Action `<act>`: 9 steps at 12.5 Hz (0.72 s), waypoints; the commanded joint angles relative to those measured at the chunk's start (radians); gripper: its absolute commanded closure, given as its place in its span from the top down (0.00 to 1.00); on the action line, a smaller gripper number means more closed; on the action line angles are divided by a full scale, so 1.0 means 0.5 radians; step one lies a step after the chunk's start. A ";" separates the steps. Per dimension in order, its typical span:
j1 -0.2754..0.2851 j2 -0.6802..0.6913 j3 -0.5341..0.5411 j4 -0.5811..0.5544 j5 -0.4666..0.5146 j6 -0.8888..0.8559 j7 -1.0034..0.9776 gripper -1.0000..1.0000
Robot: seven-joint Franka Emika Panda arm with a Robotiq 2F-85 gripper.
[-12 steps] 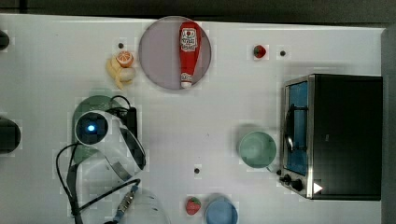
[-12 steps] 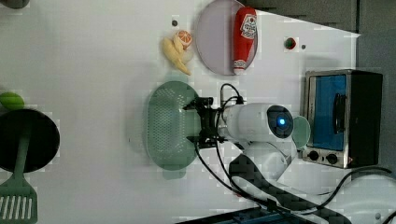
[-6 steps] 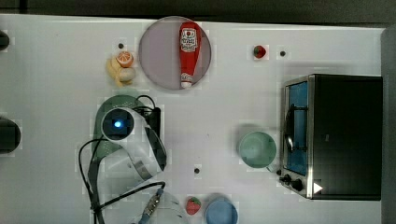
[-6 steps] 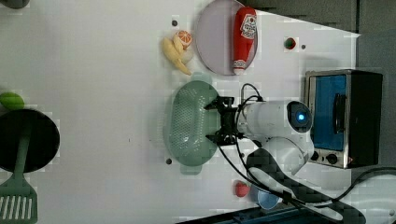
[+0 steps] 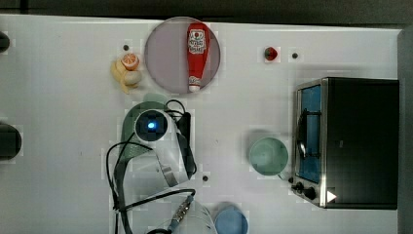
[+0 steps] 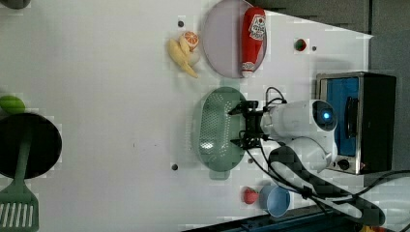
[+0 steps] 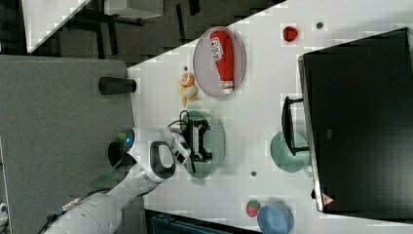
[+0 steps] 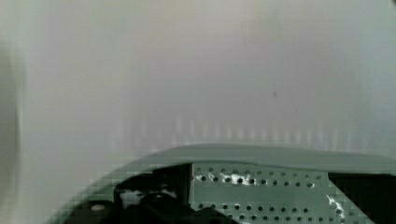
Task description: Drag strainer left to right.
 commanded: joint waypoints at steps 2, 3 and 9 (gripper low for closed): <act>-0.042 -0.074 -0.145 -0.008 -0.012 0.044 -0.235 1.00; -0.042 -0.075 -0.177 -0.008 -0.012 0.043 -0.273 1.00; -0.044 -0.083 -0.386 -0.007 -0.012 0.047 -0.513 1.00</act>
